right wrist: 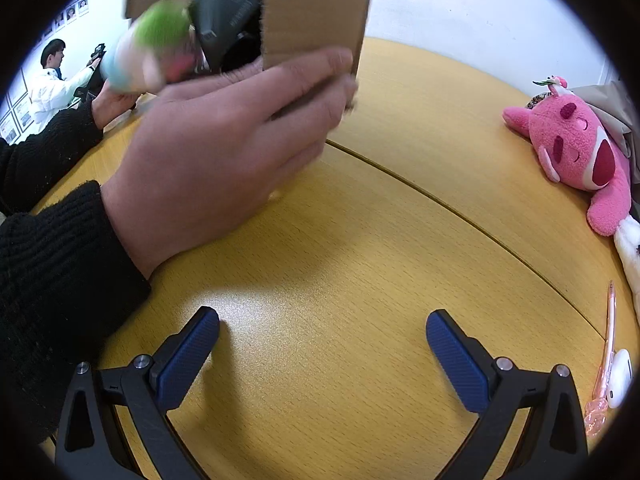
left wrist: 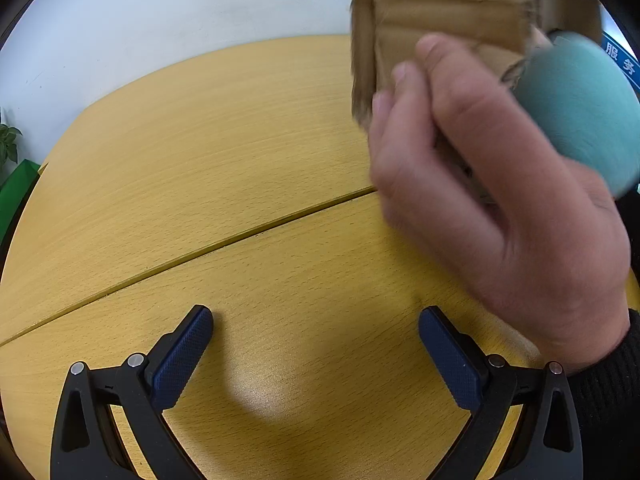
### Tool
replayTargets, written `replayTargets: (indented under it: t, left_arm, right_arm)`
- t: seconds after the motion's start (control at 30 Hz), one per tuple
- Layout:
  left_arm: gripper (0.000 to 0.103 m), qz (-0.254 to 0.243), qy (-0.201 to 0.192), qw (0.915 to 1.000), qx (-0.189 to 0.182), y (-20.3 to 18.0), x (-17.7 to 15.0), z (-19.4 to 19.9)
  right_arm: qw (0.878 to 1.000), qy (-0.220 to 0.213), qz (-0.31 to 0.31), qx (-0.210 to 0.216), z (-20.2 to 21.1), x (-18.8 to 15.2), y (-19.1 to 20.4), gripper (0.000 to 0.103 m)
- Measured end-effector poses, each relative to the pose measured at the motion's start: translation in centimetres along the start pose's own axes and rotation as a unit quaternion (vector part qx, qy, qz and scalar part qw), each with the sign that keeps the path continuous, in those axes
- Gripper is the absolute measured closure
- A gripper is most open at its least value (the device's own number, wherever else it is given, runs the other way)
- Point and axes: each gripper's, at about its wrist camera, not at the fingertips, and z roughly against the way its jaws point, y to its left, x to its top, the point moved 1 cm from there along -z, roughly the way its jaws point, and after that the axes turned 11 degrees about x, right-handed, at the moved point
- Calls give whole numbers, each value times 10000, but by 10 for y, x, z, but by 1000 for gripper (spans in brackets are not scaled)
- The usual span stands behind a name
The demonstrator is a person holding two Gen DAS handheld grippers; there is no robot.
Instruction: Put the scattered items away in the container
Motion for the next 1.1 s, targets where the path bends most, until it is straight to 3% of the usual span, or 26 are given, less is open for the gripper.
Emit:
replayTargets:
  t: [1.1]
  left_arm:
    - [0,-3,-2,10000,-2,-4,-4,-6]
  right_arm:
    - [10000,8,-8,-1,-4,3,-6,0]
